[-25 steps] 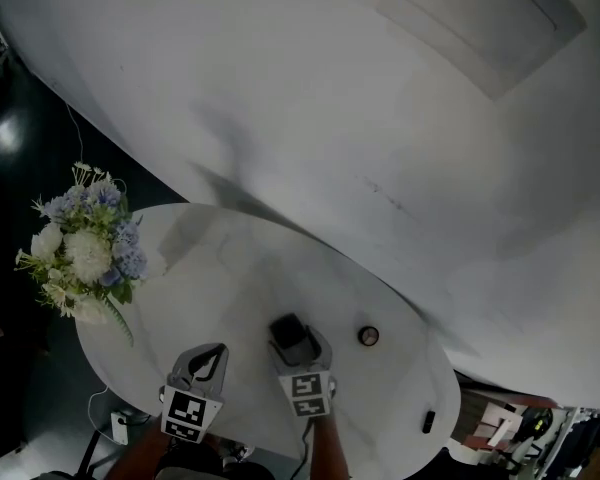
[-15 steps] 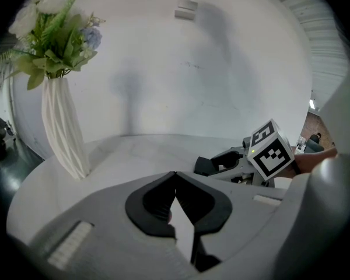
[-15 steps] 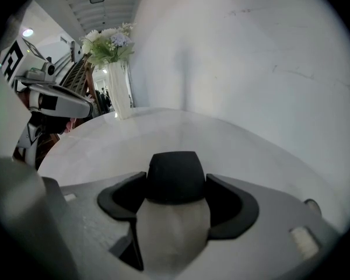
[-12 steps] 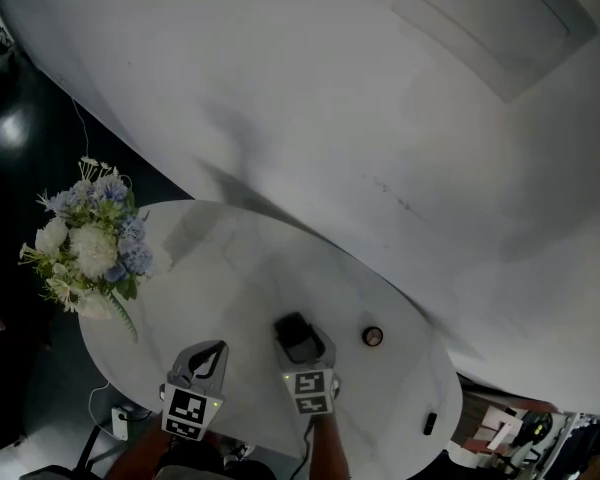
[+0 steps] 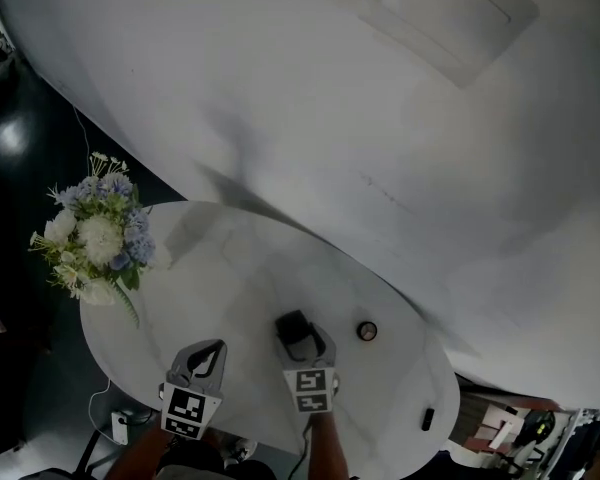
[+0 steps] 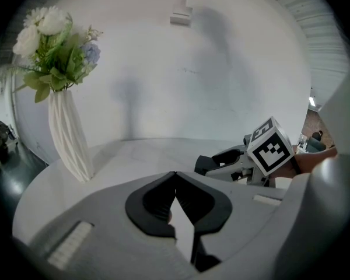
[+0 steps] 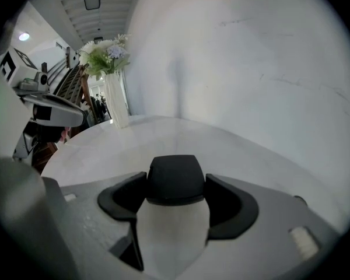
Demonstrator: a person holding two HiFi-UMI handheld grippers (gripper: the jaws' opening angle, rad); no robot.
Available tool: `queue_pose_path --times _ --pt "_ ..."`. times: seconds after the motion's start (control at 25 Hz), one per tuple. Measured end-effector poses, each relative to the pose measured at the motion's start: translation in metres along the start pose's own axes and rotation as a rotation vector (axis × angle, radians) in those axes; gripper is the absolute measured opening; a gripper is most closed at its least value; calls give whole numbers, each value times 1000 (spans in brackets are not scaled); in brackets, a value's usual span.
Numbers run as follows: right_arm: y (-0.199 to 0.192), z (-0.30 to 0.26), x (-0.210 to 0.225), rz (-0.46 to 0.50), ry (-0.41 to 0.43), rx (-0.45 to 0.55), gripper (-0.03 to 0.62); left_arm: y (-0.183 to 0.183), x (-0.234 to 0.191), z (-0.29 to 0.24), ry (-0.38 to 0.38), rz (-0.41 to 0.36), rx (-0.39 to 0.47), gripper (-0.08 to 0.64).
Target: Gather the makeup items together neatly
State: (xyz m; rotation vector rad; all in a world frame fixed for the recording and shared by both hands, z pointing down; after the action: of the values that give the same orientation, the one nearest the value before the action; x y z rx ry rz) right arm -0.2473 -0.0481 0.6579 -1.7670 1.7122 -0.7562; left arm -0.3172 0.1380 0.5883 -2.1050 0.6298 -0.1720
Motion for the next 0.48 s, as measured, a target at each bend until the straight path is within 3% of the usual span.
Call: queue_pose_path --times 0.48 --pt "-27 78 9 -111 -125 29 319 4 45 16 -72 -55 30 9"
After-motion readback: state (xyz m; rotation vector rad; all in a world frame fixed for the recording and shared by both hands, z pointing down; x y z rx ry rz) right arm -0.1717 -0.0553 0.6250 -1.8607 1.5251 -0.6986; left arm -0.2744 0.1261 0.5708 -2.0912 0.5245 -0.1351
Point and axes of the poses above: the fingertips, and each gripper's own axes: z backward along the fingers, x to its right, y out of its top, the point moved 6 cm from there along z, backward along the fingers, and after that the axes turned 2 degrees about z, right-handed, at the moved point
